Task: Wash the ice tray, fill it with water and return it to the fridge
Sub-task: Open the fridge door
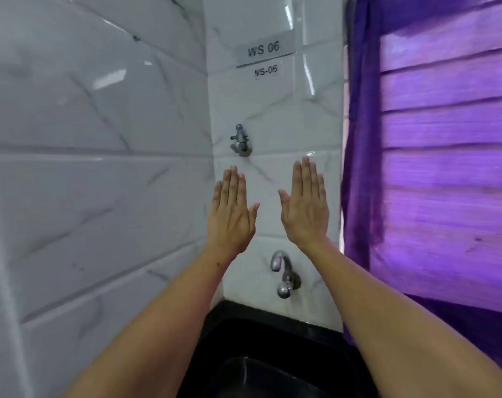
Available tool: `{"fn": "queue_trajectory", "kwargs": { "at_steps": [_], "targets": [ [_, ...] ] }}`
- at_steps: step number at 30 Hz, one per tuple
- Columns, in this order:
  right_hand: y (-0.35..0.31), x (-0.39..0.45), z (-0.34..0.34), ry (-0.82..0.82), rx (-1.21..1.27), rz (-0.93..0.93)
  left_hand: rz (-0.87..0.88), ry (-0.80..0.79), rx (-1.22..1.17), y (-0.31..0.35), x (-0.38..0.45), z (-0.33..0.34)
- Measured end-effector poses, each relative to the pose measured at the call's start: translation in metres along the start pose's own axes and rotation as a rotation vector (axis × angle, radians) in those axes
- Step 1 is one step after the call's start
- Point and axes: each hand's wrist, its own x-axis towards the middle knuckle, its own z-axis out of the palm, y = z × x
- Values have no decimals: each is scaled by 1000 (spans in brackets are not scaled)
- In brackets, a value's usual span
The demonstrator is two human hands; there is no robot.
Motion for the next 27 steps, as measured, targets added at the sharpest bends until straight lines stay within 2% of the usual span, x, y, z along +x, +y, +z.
{"fn": "queue_trajectory", "kwargs": {
  "at_steps": [7, 16, 22, 27],
  "targets": [
    [-64, -38, 7, -105, 189, -147, -100, -111, 239, -43, -70, -38],
    [-178, -110, -12, -241, 510, -267, -321, -246, 529, -93, -178, -132],
    [-270, -148, -53, -284, 744, -344, -476, -308, 759, -120, -246, -214],
    [-359, -181, -113, -300, 942, -435, -614, -320, 921, -135, -299, -301]
  ]
}}
